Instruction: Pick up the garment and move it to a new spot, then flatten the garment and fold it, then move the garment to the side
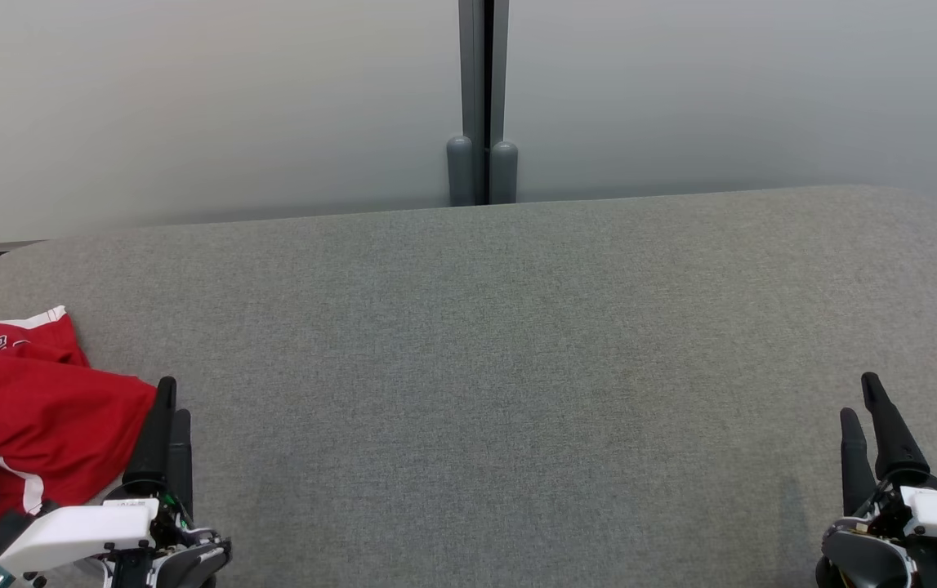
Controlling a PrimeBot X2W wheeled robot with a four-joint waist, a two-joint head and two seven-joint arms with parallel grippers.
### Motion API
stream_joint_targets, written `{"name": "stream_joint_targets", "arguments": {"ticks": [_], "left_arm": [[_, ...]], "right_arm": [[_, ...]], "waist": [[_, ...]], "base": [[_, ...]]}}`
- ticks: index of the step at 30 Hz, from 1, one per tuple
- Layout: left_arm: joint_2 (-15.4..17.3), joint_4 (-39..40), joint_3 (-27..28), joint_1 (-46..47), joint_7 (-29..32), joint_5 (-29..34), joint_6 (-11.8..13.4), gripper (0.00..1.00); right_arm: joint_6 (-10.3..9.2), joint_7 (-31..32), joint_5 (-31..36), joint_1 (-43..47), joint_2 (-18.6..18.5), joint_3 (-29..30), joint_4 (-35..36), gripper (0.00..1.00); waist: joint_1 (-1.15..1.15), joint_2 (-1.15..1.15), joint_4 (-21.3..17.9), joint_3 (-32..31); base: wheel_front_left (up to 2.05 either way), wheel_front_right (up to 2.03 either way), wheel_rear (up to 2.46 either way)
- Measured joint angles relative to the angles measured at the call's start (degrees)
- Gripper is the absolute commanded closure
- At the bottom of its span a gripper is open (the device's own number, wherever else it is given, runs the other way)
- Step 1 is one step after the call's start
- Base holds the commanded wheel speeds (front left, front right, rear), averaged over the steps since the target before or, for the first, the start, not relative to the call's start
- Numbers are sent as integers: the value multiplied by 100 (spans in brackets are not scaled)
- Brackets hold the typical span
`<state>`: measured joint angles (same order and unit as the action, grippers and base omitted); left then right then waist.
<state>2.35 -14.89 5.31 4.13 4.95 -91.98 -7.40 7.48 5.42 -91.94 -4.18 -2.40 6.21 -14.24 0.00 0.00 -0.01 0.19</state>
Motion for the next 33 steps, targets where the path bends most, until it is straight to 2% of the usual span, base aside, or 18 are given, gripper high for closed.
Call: {"name": "stream_joint_targets", "arguments": {"ticks": [7, 14, 20, 21, 33], "left_arm": [[91, 121, -167, 54, -231, 506, 0, 0], [178, 282, -270, 103, -407, 1368, 0, 0], [225, 412, -359, 103, -541, 2125, 37, 0], [354, 504, -528, 42, -733, 3077, 101, 0], [525, 455, -780, -88, -970, 4230, 242, 0]], "right_arm": [[0, -231, 411, 5, -109, -121, 94, 0], [0, -428, 1220, 3, -277, -175, 242, 0], [0, -541, 2027, 5, -361, -255, 391, 0], [0, -543, 3111, 115, -431, -377, 594, 0], [0, -600, 4257, 285, -573, -638, 699, 0]], "waist": [[0, 0, 2, -6], [0, 0, 3, -21], [0, 0, 1, -69], [0, 0, -7, -142], [0, 0, -9, -226]], "base": [[0, 0, 0], [0, 0, 0], [0, 0, 0], [0, 0, 0], [0, 0, 0]]}}
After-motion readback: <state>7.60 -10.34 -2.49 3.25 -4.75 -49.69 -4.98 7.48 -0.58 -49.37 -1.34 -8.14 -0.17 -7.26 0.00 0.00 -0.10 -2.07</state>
